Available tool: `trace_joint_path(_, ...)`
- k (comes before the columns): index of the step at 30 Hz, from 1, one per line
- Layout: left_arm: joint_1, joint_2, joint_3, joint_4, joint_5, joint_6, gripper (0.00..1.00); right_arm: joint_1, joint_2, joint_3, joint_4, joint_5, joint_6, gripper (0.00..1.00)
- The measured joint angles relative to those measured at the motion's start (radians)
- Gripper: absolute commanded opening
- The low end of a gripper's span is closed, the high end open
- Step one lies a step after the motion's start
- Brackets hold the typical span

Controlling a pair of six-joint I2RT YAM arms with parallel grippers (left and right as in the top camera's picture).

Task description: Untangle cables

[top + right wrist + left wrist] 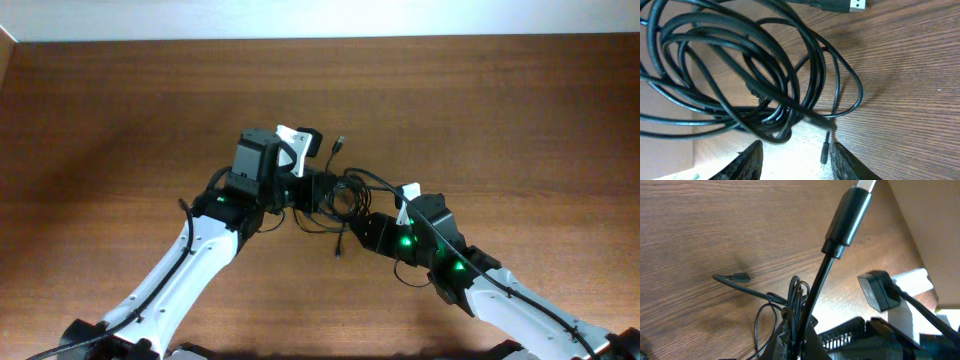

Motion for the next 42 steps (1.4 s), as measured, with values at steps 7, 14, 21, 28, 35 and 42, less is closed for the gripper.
trace_joint_path(7, 0.001, -0.004, 0.0, -0.009, 0.005, 0.087, 0.0, 0.0, 0.023, 0.0, -0.005, 0.0, 0.0, 0.44)
trace_joint_path(14, 0.059, -0.173, 0.0, -0.113, -0.017, 0.112, 0.0, 0.0, 0.023, 0.0, -0.007, -0.001, 0.0, 0.43)
trace_joint_path(21, 0.06, -0.176, 0.0, -0.135, -0.108, 0.113, 0.0, -0.001, 0.023, 0.0, -0.007, -0.034, -0.014, 0.18)
trace_joint_path(28, 0.06, -0.176, 0.0, -0.143, -0.14, 0.108, 0.0, -0.156, 0.02, -0.003, 0.16, -0.281, -0.02, 0.52)
trace_joint_path(35, 0.06, -0.176, 0.0, -0.147, -0.143, -0.122, 0.0, -0.077, 0.019, -0.004, 0.27, -0.29, -0.117, 0.56)
trace_joint_path(42, 0.06, -0.176, 0.0, -0.146, -0.06, -0.197, 0.0, 0.038, 0.019, -0.004, 0.277, -0.097, -0.179, 0.54)
